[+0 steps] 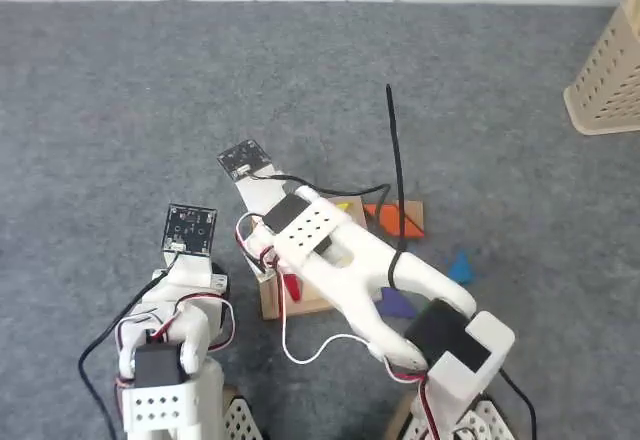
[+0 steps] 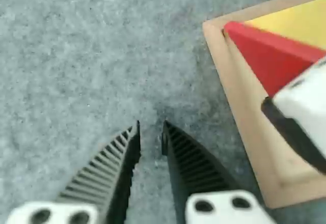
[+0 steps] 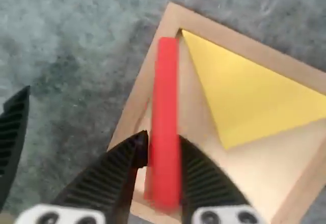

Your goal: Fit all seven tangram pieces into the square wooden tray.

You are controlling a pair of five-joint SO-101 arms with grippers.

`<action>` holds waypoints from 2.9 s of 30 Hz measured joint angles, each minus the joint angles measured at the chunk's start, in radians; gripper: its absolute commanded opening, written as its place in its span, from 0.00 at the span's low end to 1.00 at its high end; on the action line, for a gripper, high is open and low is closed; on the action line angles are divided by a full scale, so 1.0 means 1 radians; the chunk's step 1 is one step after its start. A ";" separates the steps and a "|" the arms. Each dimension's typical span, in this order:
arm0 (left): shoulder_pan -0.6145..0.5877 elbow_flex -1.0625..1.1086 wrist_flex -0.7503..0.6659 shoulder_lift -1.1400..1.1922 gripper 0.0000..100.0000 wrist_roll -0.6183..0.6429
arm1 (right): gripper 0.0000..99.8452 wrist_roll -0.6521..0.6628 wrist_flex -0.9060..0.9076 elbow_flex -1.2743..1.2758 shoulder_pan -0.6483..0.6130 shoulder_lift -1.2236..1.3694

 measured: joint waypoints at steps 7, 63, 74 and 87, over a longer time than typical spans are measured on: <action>0.000 0.000 0.000 0.000 0.07 0.000 | 0.19 -0.003 0.044 -0.011 0.068 0.000; 0.000 0.000 0.000 0.000 0.07 0.000 | 0.15 0.144 -0.173 0.012 0.292 0.063; 0.000 0.000 0.000 0.000 0.07 0.000 | 0.15 0.222 -0.052 0.155 0.368 -0.284; 0.000 0.000 0.000 0.000 0.07 0.000 | 0.26 0.325 0.057 0.400 0.347 -0.474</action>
